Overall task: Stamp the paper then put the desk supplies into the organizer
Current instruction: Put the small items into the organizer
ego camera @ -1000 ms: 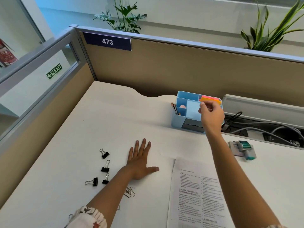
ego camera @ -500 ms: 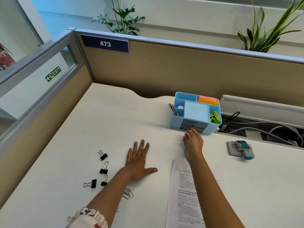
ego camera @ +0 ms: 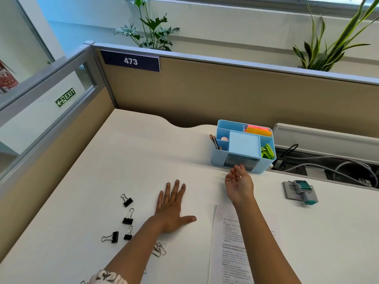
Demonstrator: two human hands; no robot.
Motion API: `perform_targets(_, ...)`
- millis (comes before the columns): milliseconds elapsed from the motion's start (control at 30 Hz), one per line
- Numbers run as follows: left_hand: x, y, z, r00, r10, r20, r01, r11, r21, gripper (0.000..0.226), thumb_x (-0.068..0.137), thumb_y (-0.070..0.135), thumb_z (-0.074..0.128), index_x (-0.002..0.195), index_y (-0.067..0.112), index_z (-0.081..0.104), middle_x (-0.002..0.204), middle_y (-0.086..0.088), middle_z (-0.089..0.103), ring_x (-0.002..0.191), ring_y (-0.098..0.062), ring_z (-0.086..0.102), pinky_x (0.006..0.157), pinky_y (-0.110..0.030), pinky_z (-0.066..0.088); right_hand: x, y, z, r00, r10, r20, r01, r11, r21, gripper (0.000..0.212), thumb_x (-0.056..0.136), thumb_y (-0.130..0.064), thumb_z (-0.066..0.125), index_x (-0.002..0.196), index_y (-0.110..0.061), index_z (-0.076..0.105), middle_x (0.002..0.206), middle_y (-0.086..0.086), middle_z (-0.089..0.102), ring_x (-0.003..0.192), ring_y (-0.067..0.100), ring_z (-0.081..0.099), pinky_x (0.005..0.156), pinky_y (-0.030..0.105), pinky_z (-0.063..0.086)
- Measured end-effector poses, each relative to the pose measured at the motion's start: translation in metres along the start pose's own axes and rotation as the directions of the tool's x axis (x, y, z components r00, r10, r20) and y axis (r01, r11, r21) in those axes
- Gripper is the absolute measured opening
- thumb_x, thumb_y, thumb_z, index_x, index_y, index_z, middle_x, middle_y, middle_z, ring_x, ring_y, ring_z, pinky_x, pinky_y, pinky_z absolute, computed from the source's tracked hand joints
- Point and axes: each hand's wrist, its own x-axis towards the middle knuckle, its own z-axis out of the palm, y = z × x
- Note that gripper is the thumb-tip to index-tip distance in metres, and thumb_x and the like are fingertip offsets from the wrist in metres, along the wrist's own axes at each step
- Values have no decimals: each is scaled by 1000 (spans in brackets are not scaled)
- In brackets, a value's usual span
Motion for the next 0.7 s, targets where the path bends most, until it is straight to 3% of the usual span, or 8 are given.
perform_targets(100, 0, 0, 0, 1000, 1, 2, -1, 1000, -1, 107, 83, 71, 48, 148, 28, -25, 149, 8, -42, 135, -18, -42, 114, -40, -22, -5, 4, -7, 1000, 25, 10, -25, 999, 25, 23, 96, -10, 55, 118, -16, 58, 95, 0, 58, 81, 10, 53, 72, 20, 45)
perform_targets(333, 0, 0, 0, 1000, -1, -8, 1, 1000, 2, 107, 82, 71, 48, 148, 28, -24, 149, 8, -42, 136, -18, -42, 115, -41, -21, -18, 11, -20, 998, 62, 10, -62, 998, 29, 11, 95, -13, 56, 106, -12, 60, 91, 2, 56, 79, 11, 52, 72, 21, 45)
perform_targets(700, 2, -2, 3, 1000, 5, -25, -5, 1000, -2, 107, 81, 73, 46, 148, 28, -25, 149, 8, -42, 136, -19, -41, 115, -41, -21, -27, 11, -30, 997, 76, 16, -77, 996, 49, 17, 95, -12, 56, 112, -8, 58, 91, 3, 57, 79, 12, 54, 74, 22, 47)
